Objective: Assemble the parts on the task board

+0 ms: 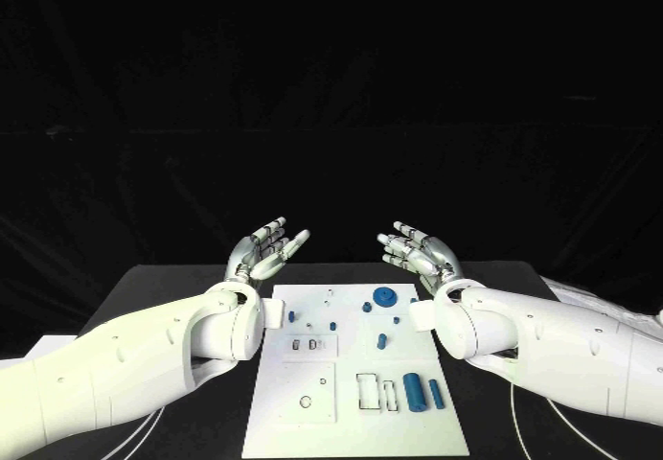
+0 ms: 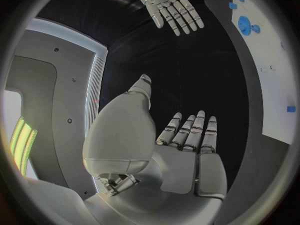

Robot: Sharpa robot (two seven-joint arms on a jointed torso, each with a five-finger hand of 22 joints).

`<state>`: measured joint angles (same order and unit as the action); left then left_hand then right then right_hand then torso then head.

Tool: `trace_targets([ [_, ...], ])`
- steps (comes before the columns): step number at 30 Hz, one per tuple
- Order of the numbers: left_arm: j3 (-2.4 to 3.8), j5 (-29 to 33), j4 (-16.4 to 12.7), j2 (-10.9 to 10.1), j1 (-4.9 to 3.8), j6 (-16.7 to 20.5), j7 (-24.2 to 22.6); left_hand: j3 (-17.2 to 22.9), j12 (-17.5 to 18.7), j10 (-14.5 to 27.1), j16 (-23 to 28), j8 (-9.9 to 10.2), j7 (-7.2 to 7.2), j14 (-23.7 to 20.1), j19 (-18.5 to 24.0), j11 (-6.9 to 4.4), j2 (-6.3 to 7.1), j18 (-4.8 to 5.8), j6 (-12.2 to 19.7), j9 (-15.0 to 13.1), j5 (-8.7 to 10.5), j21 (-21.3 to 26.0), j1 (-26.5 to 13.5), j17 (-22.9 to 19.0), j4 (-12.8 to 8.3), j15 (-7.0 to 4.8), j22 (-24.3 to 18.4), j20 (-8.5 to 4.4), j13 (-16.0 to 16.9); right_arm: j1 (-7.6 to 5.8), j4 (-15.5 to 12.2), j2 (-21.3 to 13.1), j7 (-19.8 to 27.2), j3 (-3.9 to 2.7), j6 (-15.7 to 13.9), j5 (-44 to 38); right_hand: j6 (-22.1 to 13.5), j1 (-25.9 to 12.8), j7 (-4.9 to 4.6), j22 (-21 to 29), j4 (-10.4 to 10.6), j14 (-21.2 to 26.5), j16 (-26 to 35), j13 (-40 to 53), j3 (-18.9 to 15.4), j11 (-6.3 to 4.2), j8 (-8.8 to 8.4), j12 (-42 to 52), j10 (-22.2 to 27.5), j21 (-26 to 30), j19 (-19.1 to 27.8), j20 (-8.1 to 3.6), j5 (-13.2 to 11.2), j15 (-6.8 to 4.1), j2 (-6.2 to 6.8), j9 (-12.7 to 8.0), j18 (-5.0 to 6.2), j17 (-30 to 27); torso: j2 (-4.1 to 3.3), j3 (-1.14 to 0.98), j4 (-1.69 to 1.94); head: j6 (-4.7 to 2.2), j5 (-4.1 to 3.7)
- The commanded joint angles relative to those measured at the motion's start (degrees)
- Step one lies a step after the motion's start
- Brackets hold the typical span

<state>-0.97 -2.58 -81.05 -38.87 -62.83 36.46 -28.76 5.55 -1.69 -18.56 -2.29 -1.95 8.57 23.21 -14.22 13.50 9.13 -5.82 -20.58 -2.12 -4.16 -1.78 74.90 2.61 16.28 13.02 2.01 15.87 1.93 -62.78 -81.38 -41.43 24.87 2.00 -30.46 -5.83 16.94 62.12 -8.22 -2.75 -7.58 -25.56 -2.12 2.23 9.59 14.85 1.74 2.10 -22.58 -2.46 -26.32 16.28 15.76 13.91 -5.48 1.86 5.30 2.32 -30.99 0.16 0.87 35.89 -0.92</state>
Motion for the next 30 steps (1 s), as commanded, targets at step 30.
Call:
trace_targets([
  [30,0.97,-1.8,-6.8,-5.6,-1.23,-11.7,2.2,1.6,-5.3,-44.2,-10.2,-4.8,2.76,42.3,-43.6,-5.23,-7.46,-4.76,-38.2,-1.9,0.76,-12.1,10.6,6.5,-9.7,-7.42,4.7,-3.82,1.9,-4.69,2.0,-3.8,-12.9,-0.42,8.0,-45.5,38.7,10.7,-4.46,-4.4,-8.5,-43.4,-5.8,1.6,6.1,-5.92,2.26,2.9,-40.7,-13.2,-32.7,-4.83,-4.7,-8.54,2.48,2.0,5.29,2.3,-6.04,0.69,1.39,-1.23,-2.59],
])
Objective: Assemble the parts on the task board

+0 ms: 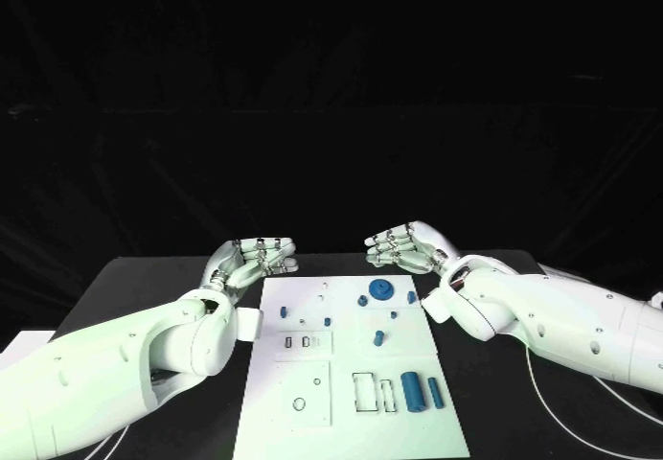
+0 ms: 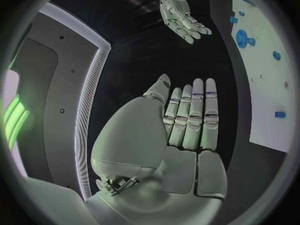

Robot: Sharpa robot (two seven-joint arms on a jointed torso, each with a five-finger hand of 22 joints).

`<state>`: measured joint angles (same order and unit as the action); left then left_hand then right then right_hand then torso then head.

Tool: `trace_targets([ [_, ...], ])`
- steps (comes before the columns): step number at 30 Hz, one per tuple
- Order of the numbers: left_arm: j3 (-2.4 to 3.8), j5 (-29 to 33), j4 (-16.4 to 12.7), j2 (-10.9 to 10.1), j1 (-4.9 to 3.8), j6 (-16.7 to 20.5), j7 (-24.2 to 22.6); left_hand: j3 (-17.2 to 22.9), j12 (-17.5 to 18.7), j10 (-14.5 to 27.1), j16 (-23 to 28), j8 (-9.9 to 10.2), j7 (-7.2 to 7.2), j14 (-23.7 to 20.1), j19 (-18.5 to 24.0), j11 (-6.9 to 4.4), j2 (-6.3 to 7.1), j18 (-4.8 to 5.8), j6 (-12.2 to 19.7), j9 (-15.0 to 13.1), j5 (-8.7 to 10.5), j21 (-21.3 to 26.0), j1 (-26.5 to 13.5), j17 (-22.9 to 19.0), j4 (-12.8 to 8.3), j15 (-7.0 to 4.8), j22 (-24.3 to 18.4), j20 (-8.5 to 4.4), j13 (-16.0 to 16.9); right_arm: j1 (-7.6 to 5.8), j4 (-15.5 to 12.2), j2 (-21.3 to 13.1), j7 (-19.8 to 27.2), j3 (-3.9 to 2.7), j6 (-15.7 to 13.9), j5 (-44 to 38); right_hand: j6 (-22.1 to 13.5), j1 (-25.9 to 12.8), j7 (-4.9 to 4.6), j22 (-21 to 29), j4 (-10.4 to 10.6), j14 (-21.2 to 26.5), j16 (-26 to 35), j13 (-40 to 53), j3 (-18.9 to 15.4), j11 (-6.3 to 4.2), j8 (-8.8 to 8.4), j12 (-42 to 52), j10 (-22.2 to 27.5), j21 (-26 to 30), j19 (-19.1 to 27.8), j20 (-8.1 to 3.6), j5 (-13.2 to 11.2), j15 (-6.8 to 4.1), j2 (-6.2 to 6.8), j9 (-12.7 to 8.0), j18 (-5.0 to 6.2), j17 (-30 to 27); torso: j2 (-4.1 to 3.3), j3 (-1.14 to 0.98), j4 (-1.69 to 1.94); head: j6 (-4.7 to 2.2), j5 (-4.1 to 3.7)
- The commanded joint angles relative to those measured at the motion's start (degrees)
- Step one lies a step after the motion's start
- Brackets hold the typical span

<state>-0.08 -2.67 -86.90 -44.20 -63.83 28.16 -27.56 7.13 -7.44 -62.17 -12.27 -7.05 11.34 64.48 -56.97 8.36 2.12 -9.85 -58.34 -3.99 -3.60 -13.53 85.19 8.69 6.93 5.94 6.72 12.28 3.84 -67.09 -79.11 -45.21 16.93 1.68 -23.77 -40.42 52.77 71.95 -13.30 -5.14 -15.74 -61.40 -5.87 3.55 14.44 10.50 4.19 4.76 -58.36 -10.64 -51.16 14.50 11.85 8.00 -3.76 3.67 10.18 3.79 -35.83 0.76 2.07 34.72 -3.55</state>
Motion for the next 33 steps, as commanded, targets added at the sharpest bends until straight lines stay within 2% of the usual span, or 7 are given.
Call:
trace_targets([
  [1,0.08,-1.8,-1.4,-0.5,-0.31,-3.5,1.1,0.0,0.7,-0.8,-0.5,0.5,-0.05,2.0,-1.6,-0.18,-0.46,-0.74,-0.6,0.0,0.21,-0.6,0.3,0.8,-0.5,-0.59,0.1,-0.49,0.0,-0.58,-0.3,0.0,-5.8,-0.15,1.8,-13.0,3.4,1.1,0.97,-2.6,-0.4,-9.3,-2.6,0.3,1.3,-2.01,-0.1,0.4,-6.0,-6.3,-9.3,-3.83,-0.8,-3.29,0.9,0.2,0.32,1.2,-1.51,0.05,0.17,-0.11,0.16],
  [5,0.11,-2.0,-4.0,-1.7,-0.62,-3.6,1.2,-0.1,1.5,-1.2,-0.6,1.0,-0.05,3.4,-3.0,-0.28,-0.41,-0.64,-0.9,0.0,0.22,-0.9,0.1,1.8,-0.6,-0.97,0.2,-1.0,-0.1,-1.37,-0.7,0.2,-9.8,-0.33,3.6,-23.6,4.9,2.0,2.16,-6.3,-0.4,-16.8,-5.4,0.3,0.8,-3.63,-0.19,0.3,-9.5,-12.9,-14.0,-6.8,-0.7,-5.72,1.92,0.2,0.18,3.2,-2.63,0.17,0.2,-0.27,-0.04],
  [11,0.18,-0.8,-6.6,-2.4,-0.79,-4.0,1.2,-0.3,2.4,-1.1,0.6,1.6,0.15,2.6,-2.7,-0.04,-0.46,-0.46,-0.9,0.1,0.22,-0.2,-0.4,2.2,-0.5,-0.63,-0.2,-0.85,-0.1,-2.25,-0.9,0.9,-16.0,-0.46,5.0,-36.4,6.8,2.2,3.04,-11.4,-0.1,-23.2,-8.7,0.2,1.2,-4.83,-0.23,-0.8,-11.1,-21.3,-16.5,-8.95,0.0,-7.52,2.66,0.2,0.04,6.2,-4.02,0.45,0.43,-0.38,-0.53],
  [15,0.18,-0.5,-6.9,-2.1,-0.8,-4.4,1.3,-0.5,2.6,-1.1,0.8,1.8,0.23,2.5,-2.7,0.03,-0.47,-0.45,-0.9,0.1,0.22,0.0,-0.6,2.3,-0.4,-0.55,-0.3,-0.79,-0.1,-2.96,-0.5,1.4,-19.5,-0.48,8.6,-41.6,7.1,0.8,3.34,-13.5,0.9,-25.3,-12.2,0.1,1.4,-5.15,-0.41,-1.3,-9.5,-24.6,-16.9,-9.22,-2.9,-7.83,3.05,0.1,0.11,8.8,-4.96,0.64,0.73,-0.54,-0.9],
  [19,0.18,-0.3,-6.6,-1.6,-0.8,-5.3,1.6,-0.5,2.8,-1.1,1.0,1.9,0.27,2.5,-2.6,0.09,-0.55,-0.44,-0.9,0.1,0.23,0.2,-0.8,2.4,-0.3,-0.49,-0.4,-0.74,-0.1,-3.51,-0.4,1.7,-21.7,-0.49,12.1,-46.2,7.3,0.2,3.76,-16.3,1.8,-25.5,-21.6,0.1,1.9,-5.33,-0.46,-1.1,-8.8,-29.3,-17.8,-9.36,-5.1,-8.23,3.74,0.1,0.21,14.4,-5.83,0.83,1.13,-0.5,-1.25],
  [25,0.18,0.0,-6.5,-1.6,-0.8,-5.9,1.8,-0.6,2.9,-1.1,1.1,2.0,0.28,2.5,-2.7,0.1,-0.59,-0.45,-0.9,0.1,0.23,0.2,-0.9,2.5,-0.2,-0.48,-0.4,-0.71,-0.1,-3.92,-0.9,1.8,-23.4,-0.51,15.4,-51.2,7.4,-0.1,3.98,-20.0,2.9,-24.4,-30.7,0.2,2.9,-5.44,-0.48,-1.0,-8.0,-35.1,-17.2,-9.36,-5.1,-8.26,4.93,0.1,0.27,20.2,-6.71,0.88,1.24,-0.45,-1.21],
  [33,0.18,0.1,-7.2,-1.8,-0.8,-6.2,1.9,-0.7,3.0,-1.1,1.3,2.1,0.32,2.4,-2.7,0.14,-0.61,-0.45,-0.8,0.1,0.23,0.4,-1.0,2.6,-0.2,-0.43,-0.5,-0.67,-0.1,-4.22,-1.5,2.1,-23.9,-0.52,19.0,-54.3,7.3,-0.1,4.28,-24.5,4.1,-23.5,-36.7,0.1,3.3,-5.28,-0.44,-1.0,-7.4,-40.2,-16.0,-9.05,-4.4,-8.17,6.02,0.2,0.0,25.2,-7.69,1.0,1.23,-0.52,-1.25],
])
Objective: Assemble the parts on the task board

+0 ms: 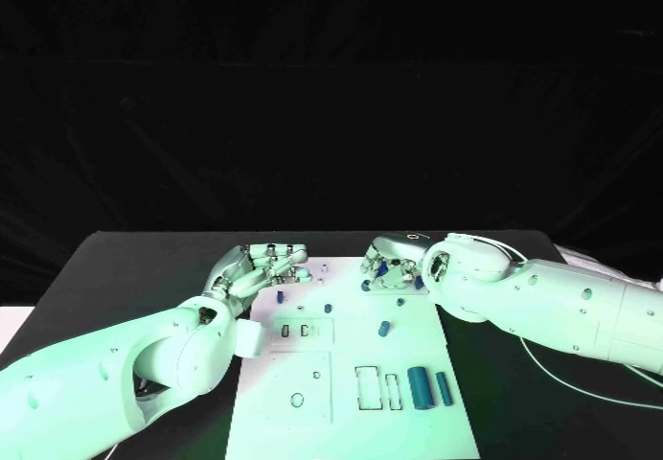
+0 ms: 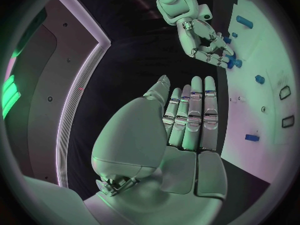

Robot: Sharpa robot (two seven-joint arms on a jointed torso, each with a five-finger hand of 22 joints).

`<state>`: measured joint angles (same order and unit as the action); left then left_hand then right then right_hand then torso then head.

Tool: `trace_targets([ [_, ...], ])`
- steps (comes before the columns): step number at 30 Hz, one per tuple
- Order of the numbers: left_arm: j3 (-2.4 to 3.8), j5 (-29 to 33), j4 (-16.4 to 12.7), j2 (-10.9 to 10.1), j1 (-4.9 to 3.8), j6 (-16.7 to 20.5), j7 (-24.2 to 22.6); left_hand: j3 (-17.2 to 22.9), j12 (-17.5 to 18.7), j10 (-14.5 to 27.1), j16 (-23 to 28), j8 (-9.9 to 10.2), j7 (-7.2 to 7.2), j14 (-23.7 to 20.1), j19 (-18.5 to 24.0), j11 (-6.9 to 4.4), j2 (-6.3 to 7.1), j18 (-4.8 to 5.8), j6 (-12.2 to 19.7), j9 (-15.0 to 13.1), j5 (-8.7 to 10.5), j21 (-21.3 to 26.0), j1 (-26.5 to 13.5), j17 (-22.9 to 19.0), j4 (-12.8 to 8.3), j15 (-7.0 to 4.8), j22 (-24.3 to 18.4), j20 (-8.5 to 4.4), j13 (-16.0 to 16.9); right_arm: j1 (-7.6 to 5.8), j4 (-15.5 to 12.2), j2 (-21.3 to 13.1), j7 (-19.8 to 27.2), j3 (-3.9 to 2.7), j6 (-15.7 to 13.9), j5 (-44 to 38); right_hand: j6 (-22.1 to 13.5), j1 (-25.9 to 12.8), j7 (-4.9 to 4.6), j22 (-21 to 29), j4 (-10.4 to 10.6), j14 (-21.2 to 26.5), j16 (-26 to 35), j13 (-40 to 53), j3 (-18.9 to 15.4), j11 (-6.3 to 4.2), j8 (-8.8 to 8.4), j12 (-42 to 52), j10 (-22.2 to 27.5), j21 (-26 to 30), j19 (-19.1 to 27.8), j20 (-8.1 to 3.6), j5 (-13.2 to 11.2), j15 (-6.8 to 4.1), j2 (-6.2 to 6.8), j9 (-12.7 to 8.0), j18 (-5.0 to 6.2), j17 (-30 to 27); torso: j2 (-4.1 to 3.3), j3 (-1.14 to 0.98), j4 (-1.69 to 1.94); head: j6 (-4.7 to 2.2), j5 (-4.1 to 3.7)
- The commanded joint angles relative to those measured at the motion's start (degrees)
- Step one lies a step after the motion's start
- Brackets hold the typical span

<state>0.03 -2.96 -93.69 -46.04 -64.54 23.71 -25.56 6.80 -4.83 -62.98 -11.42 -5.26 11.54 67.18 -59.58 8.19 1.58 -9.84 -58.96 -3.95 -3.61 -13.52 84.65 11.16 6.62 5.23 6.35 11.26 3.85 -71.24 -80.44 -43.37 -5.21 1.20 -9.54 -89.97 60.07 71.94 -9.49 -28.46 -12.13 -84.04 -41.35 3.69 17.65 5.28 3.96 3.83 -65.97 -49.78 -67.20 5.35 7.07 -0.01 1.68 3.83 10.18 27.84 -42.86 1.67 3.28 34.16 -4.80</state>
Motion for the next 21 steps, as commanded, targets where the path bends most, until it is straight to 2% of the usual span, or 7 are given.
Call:
trace_targets([
  [1,0.07,0.4,-0.5,0.0,-0.08,-1.8,-0.1,-0.4,0.4,-0.3,0.5,0.4,0.14,-0.3,0.0,0.32,-0.07,-0.46,-0.2,0.1,0.24,0.4,-0.5,0.1,0.2,0.29,-0.1,0.36,-0.1,-0.08,-0.1,0.3,-1.8,-0.03,5.3,-4.9,0.0,-0.1,0.47,-1.6,0.7,-0.7,-1.7,0.0,0.2,-0.14,-0.23,0.0,0.0,-1.6,0.2,0.14,0.5,-0.18,0.66,0.0,-0.05,1.6,-0.72,0.09,0.02,-0.01,-0.06],
  [4,0.07,0.6,-0.6,-0.1,-0.08,-2.0,0.0,-0.9,0.7,-0.3,0.8,0.7,0.24,-0.3,-0.1,0.41,0.02,-0.48,-0.1,0.1,0.26,0.7,-1.1,0.4,0.4,0.37,-0.3,0.47,0.0,-0.1,0.0,0.6,-1.8,-0.04,6.2,-5.3,0.0,-0.2,0.73,-2.1,1.0,-0.5,-2.4,0.1,0.3,-0.25,-0.19,0.1,-0.4,-2.2,0.4,0.14,0.8,-0.25,0.65,0.0,-0.03,2.1,-0.92,0.02,0.01,-0.16,-0.03],
  [7,0.07,0.7,-0.6,-0.1,-0.08,-2.2,0.0,-1.1,0.7,-0.3,0.9,0.7,0.26,-0.3,-0.1,0.43,0.06,-0.48,-0.1,0.1,0.26,0.8,-1.2,0.4,0.4,0.4,-0.3,0.5,0.0,-0.11,0.0,0.7,-1.8,-0.04,5.5,-5.6,0.2,-0.2,0.83,-3.2,1.3,-0.5,-3.5,0.0,0.5,-0.33,-0.14,0.0,-0.5,-3.2,0.3,0.12,1.2,-0.3,0.51,0.0,-0.15,3.2,-1.11,-0.07,0.11,-0.18,0.16],
  [13,0.07,0.7,-0.5,-0.1,-0.08,-2.4,0.2,-1.1,0.8,-0.2,0.9,0.8,0.28,-0.3,-0.1,0.45,0.08,-0.49,-0.1,0.1,0.26,0.8,-1.2,0.5,0.4,0.41,-0.3,0.52,0.0,-0.11,0.1,1.0,-2.4,-0.04,3.6,-6.2,0.5,0.0,0.76,-5.6,1.8,-0.6,-5.9,0.0,1.4,-0.29,-0.1,-0.1,-0.5,-5.2,-0.1,0.11,1.5,-0.3,0.07,0.1,-0.45,5.6,-1.3,-0.03,0.25,-0.05,0.07],
  [16,0.07,0.7,-0.4,-0.2,-0.08,-2.5,0.4,-1.1,0.8,-0.2,0.9,0.8,0.28,-0.3,-0.1,0.45,0.08,-0.49,-0.1,0.1,0.26,0.8,-1.2,0.5,0.4,0.41,-0.3,0.52,0.0,-0.11,0.1,1.1,-2.4,-0.04,2.9,-6.3,0.8,-0.1,0.75,-7.2,2.2,-0.8,-7.6,0.0,1.8,-0.31,-0.06,0.0,-0.7,-6.6,-0.4,0.12,1.5,-0.3,0.04,0.1,-0.65,7.3,-1.33,-0.11,0.16,-0.08,0.3],
  [21,0.06,0.7,-0.3,-0.1,-0.08,-2.7,0.7,-1.3,0.8,-0.2,1.1,0.9,0.32,-0.3,-0.1,0.49,0.1,-0.49,0.0,0.1,0.25,0.9,-1.3,0.6,0.5,0.45,-0.4,0.55,0.0,-0.12,0.2,1.3,-2.5,-0.04,2.6,-6.3,1.1,-0.2,0.75,-8.4,2.7,-0.7,-9.0,0.0,2.4,-0.35,-0.05,0.0,-1.0,-7.8,-0.5,0.12,1.6,-0.29,0.08,0.1,-0.78,8.6,-1.39,-0.12,0.2,-0.02,0.36],
])
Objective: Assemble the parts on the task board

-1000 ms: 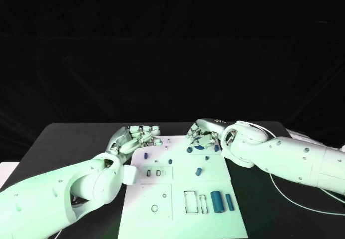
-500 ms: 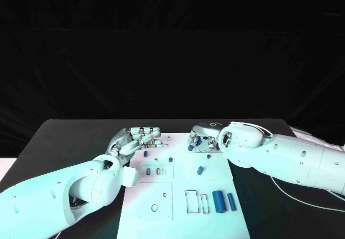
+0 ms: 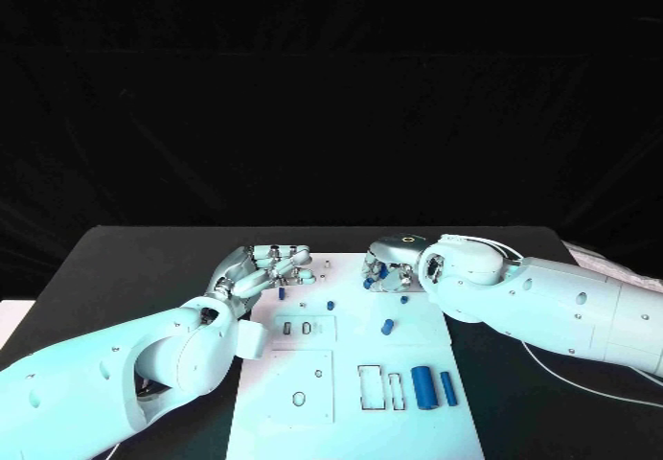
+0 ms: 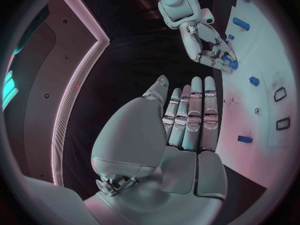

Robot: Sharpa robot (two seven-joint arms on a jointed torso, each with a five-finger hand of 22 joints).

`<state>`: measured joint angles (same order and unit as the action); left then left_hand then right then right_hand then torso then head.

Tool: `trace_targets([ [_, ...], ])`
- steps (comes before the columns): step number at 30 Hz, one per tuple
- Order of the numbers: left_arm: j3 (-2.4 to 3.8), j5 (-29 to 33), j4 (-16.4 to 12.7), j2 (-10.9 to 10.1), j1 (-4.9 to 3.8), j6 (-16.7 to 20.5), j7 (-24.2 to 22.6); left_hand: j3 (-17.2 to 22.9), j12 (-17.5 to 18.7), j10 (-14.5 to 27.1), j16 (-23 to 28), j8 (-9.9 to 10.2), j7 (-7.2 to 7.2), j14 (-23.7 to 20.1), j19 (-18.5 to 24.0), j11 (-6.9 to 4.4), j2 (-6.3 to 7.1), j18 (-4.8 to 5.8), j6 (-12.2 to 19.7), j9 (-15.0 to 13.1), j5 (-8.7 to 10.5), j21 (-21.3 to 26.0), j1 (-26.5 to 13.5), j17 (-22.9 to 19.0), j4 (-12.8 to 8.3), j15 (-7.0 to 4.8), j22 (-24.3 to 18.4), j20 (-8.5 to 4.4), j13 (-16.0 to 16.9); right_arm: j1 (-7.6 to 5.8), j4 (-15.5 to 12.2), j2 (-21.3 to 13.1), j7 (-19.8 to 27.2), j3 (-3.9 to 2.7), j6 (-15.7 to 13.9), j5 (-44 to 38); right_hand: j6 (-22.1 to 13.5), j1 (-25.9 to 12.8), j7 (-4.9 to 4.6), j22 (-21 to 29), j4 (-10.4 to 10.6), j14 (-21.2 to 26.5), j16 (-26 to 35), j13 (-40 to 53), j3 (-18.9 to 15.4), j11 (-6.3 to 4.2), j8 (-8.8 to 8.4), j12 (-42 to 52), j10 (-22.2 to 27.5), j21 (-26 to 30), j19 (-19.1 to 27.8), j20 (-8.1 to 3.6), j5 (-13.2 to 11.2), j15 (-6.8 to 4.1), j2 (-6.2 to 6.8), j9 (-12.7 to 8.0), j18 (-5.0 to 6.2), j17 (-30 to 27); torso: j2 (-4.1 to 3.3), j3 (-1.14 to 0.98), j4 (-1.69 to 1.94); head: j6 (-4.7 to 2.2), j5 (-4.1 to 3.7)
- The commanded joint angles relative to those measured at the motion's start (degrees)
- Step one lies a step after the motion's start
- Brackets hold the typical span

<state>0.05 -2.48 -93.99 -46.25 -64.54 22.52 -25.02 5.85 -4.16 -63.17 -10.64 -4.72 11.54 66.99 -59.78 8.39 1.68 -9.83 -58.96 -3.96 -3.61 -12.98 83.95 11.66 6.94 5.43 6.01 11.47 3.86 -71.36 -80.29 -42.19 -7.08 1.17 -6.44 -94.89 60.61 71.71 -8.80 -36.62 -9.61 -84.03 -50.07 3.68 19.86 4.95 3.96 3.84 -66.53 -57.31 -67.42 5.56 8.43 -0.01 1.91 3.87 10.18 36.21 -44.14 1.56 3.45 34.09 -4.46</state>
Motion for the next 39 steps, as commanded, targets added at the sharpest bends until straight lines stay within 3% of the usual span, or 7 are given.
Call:
trace_targets([
  [1,0.05,0.3,0.0,0.1,-0.08,-1.5,0.2,-0.3,0.2,0.0,0.3,0.3,0.32,-0.1,0.1,0.3,0.0,-0.5,0.0,0.1,0.25,0.4,-0.6,0.0,0.1,0.25,-0.1,0.35,0.0,0.01,0.0,0.2,-0.6,-0.01,-0.5,-1.4,0.5,0.1,0.06,-0.3,0.2,-0.8,-0.3,0.0,0.2,-0.02,-0.05,0.0,-0.4,-0.3,-0.3,-0.09,0.2,-0.29,-0.15,0.0,-0.78,0.3,-0.14,-0.02,0.04,0.1,0.0],
  [26,0.05,0.3,0.3,0.1,-0.08,-2.2,1.0,-0.5,0.3,0.1,0.4,0.4,0.33,-0.1,0.1,0.33,-0.03,-0.5,0.0,0.1,0.25,0.5,-0.7,0.1,0.1,0.29,-0.1,0.39,0.0,0.19,2.4,2.1,-1.3,0.03,2.9,-1.6,4.1,0.9,1.06,-5.8,2.4,-0.6,-6.0,0.0,3.4,-0.95,0.76,0.1,-3.4,-5.3,-1.0,-0.53,0.7,-0.91,-0.74,0.5,-1.43,5.5,-0.16,-0.05,0.15,0.92,0.26],
  [34,0.05,0.4,0.1,0.0,-0.08,-2.3,1.2,-0.6,0.4,0.3,0.6,0.6,0.39,-0.1,0.0,0.38,-0.17,-0.51,0.1,0.1,0.23,0.6,-0.6,0.3,0.1,0.31,-0.2,0.42,0.0,0.23,2.7,2.3,-2.1,0.03,2.0,-1.2,4.0,-0.1,0.94,-6.9,3.5,-0.4,-6.5,0.0,3.5,-0.79,0.41,-0.2,-3.2,-6.2,-1.3,-0.48,0.5,-0.8,-0.22,0.4,-1.61,5.7,-0.18,0.05,0.08,0.87,0.09],
  [39,0.05,2.8,0.2,0.0,-0.08,-2.8,1.0,-0.6,0.4,0.3,0.7,0.6,0.41,-0.1,0.0,0.41,-0.32,-0.52,0.2,0.1,0.22,0.7,-0.6,0.3,0.1,0.34,-0.2,0.45,0.0,0.25,2.1,2.2,-1.8,0.02,-2.9,-0.7,4.3,0.3,1.04,-7.5,3.8,-0.4,-7.0,0.0,4.3,-0.91,0.42,-0.1,-3.5,-6.7,-1.3,-0.5,0.0,-0.87,-0.42,0.5,-1.65,6.1,-0.19,-0.02,0.09,0.69,0.01],
])
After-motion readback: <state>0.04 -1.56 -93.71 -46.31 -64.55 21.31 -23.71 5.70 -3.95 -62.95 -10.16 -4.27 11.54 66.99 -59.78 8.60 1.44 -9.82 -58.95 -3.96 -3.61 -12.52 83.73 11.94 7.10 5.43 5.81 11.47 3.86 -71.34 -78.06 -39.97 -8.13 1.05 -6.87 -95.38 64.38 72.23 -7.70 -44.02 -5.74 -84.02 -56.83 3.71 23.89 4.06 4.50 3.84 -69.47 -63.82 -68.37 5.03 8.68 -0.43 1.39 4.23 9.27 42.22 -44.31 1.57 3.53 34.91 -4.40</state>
